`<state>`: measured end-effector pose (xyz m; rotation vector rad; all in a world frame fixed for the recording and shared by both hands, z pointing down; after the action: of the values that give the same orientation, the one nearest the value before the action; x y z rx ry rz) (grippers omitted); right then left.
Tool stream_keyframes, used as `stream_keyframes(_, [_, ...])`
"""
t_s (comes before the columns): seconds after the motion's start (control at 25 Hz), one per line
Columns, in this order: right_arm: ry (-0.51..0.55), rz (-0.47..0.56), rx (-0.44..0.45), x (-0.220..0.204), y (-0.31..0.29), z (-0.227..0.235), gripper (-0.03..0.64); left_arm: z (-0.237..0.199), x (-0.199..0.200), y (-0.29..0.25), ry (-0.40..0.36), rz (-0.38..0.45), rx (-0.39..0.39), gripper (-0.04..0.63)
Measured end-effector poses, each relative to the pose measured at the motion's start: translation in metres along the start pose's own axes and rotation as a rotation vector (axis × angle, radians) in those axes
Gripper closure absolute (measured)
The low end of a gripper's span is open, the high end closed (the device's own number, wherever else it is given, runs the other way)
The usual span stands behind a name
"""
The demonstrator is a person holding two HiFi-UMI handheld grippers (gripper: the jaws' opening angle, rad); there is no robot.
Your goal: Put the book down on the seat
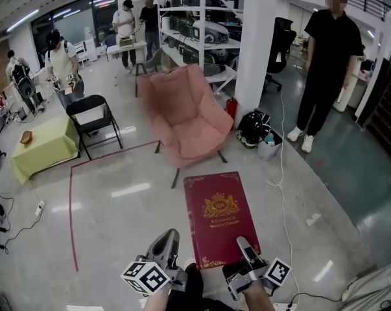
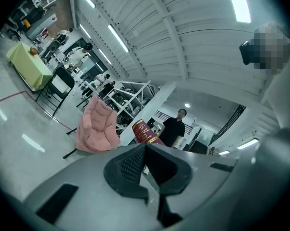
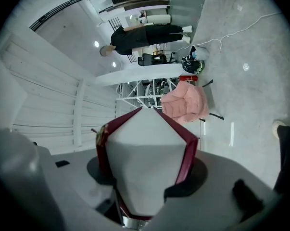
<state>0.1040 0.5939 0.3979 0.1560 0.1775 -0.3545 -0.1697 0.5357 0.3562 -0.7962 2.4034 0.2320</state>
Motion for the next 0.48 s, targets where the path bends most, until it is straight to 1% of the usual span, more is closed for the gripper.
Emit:
stream_keyframes(0.12, [-0.003,0.010,-0.021,0.019,-0.032,0.006,0.380,-0.008,0.018,-0.036,0.004,-0.004,-0.002,0.586])
stream_keyframes(0.28, [0.001,0.029,-0.022,0.041,-0.075,0.011,0.380,-0.022,0.042,-0.080,-0.002,-0.014,-0.005,0.586])
stream_keyframes(0.48, [0.026,0.047,-0.037,0.062,-0.129,0.019,0.380,-0.040,0.073,-0.128,-0.003,-0.049,-0.018,0.586])
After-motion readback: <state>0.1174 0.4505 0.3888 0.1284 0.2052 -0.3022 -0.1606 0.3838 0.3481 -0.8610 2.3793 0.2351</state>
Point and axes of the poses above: the fingertips, and each gripper's own axes: y backward along the fingers, z to its right, x out of its top, the point moved 10 cm from there along y, backward along the fingers, and after that the axes turned 12 degrees about y, right-handed, at the moved point
